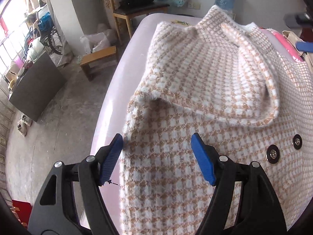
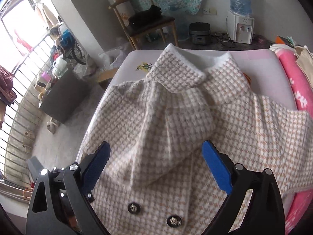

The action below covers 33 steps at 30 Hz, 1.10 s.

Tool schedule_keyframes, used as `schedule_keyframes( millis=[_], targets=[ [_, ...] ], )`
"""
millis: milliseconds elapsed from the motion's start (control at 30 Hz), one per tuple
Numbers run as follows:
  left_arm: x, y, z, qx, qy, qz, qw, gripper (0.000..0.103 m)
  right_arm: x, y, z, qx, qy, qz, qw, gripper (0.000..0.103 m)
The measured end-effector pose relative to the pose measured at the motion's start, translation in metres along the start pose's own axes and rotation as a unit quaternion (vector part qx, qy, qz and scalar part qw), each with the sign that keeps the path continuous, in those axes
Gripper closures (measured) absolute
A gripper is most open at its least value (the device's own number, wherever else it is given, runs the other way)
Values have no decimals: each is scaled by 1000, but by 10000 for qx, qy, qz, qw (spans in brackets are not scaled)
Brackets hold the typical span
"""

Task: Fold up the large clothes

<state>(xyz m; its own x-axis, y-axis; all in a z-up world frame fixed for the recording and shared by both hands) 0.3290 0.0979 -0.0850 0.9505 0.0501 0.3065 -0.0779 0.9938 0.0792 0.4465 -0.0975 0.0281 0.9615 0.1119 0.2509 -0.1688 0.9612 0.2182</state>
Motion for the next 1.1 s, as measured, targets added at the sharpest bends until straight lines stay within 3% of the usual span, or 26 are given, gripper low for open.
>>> schedule_keyframes(
  millis=[67,200,300,400,433,567,667,800,967,1033,1100],
  targets=[
    [0,2,-3,-17,-31,103,9999,24,29,15,-22,-532,60,138,9985,10],
    [0,9,-8,-176,18,271,9995,20,59,16,-63,-1368,429,155,9895,15],
    [-1,10,-9,-202,19,247,9995,18,55,0,-73,-1977,622,291,9779,25],
    [-1,11,-10,-204,-9,229,9995,16,33,-19,-49,-1998,477,407,9778,31],
    [-1,12,-11,-203,-18,221,9995,15,20,-26,-35,-1946,390,411,9792,36],
    [-5,11,-9,-216,-56,177,9996,13,-47,-60,21,-1659,119,276,9857,36],
    [-6,14,-8,-222,-64,180,9996,11,-105,-98,37,-1320,290,-82,9908,36],
    [-5,16,-8,-212,-75,262,9994,8,-162,-145,33,-227,706,-784,9942,36],
    [-5,17,-7,-202,-91,296,9993,8,-157,-170,41,695,336,-1242,9892,36],
    [-6,19,-7,-204,-120,320,9992,8,-144,-173,28,799,382,-1410,9860,36],
    [-7,19,-6,-203,-163,328,9991,8,-132,-180,13,606,451,-1516,9856,41]
  ],
)
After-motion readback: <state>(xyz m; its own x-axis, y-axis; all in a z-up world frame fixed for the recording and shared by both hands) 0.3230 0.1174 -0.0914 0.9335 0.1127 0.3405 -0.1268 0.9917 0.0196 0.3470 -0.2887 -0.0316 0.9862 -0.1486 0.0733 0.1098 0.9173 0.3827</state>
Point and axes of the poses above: each gripper's, at about its wrist camera, not at the fingertips, and z roughly against the way its jaws point, y to its left, x to its top, the point moved 5 cm from there along -z, roughly the way its jaws point, and after that the axes turned 14 degrees about y, right-handed, at the moved point
